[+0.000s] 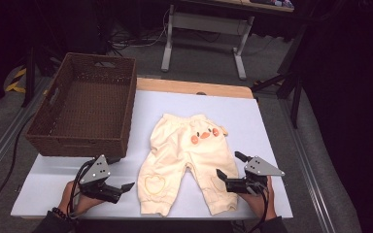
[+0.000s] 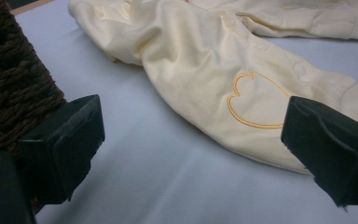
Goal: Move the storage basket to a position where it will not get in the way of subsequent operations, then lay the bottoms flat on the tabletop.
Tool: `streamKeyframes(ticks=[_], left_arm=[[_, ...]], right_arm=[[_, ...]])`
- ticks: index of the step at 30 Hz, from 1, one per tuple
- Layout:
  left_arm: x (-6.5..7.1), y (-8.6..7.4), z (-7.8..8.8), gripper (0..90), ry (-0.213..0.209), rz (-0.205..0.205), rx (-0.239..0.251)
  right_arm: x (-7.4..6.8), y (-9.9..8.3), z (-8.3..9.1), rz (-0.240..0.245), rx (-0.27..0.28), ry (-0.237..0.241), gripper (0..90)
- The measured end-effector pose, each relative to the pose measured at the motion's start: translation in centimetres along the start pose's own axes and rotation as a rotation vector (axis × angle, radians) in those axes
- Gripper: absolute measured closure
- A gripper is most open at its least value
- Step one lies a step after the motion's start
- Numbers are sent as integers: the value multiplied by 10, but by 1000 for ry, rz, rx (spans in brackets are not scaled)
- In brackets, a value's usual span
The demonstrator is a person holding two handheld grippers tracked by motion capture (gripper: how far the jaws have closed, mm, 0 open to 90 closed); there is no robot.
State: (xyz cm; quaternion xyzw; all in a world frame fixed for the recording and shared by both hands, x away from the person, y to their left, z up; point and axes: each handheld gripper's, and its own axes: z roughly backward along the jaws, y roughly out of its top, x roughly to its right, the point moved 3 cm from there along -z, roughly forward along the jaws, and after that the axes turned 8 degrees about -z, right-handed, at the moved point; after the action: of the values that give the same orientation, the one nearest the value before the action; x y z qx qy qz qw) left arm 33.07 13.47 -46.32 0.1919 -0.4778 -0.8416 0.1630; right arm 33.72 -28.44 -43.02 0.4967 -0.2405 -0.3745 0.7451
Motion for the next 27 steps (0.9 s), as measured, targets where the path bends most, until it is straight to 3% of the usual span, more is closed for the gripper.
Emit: streamKeyframes(ticks=[8,13,17,23,25,27], left_arm=[[3,1,-3,55,-6,-2,-6],[6,4,-7,68,-37,14,-6],[14,7,-16,83,-66,24,-51],[31,9,-40,119,-122,47,-180],[35,9,-48,147,-121,35,-232],[35,11,-52,159,-109,45,-245]], right_arm=[[0,0,0,1,3,-6,78],[-1,-1,0,2,-5,-5,80],[1,-3,0,6,-19,-11,83],[-2,-5,-1,28,-45,-13,88],[-3,-7,-1,28,-51,-6,94],[-2,-9,-2,41,-63,-23,94]])
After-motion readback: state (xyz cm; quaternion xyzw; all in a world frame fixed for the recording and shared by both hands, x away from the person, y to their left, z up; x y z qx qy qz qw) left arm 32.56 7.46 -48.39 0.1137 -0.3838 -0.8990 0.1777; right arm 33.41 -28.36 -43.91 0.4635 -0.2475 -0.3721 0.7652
